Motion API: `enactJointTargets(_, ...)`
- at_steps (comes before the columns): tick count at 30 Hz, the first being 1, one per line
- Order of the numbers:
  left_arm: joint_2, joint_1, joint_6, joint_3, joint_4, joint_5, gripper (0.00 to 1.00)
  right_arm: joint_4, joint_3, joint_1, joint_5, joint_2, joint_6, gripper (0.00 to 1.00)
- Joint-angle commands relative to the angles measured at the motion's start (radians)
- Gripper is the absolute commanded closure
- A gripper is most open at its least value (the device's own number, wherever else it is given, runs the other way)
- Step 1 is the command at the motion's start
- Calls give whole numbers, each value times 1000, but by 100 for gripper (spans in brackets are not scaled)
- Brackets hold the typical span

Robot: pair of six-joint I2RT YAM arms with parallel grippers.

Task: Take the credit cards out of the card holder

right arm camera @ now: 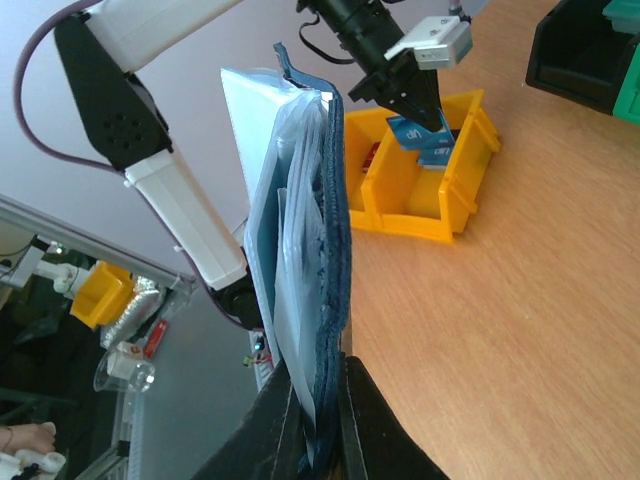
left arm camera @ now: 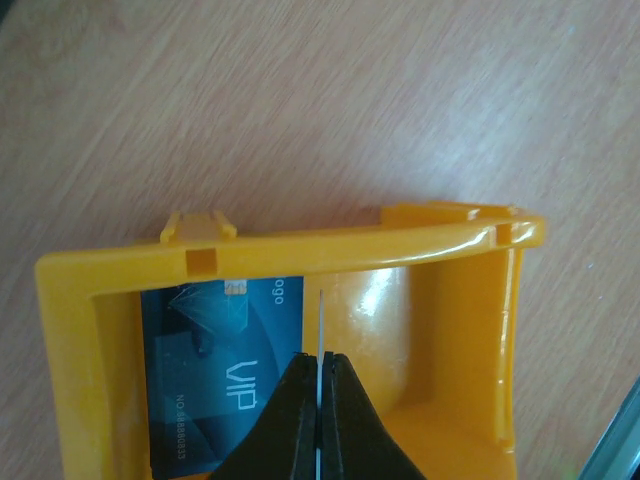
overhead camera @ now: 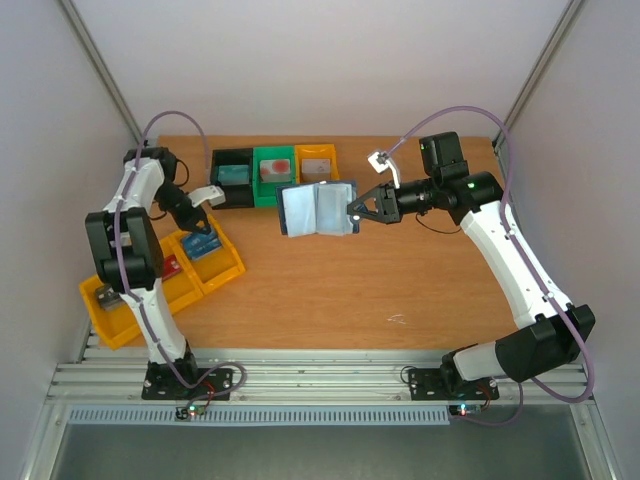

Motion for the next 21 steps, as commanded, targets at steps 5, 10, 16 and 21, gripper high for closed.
enactJointTargets(5, 64, 14, -49, 1, 78, -47, 100, -10, 24, 7, -16, -14, -12, 98)
enactJointTargets(10, 82, 14, -63, -1, 116, -36, 100, -18, 28, 7, -12, -16, -18, 98)
enactJointTargets(16, 94, 12, -52, 0, 153, -46, 99, -13, 22, 7, -13, -17, -9, 98)
enactJointTargets(21, 104, 8, -25, 6, 153, -42, 92, -13, 22, 7, -11, -18, -9, 97)
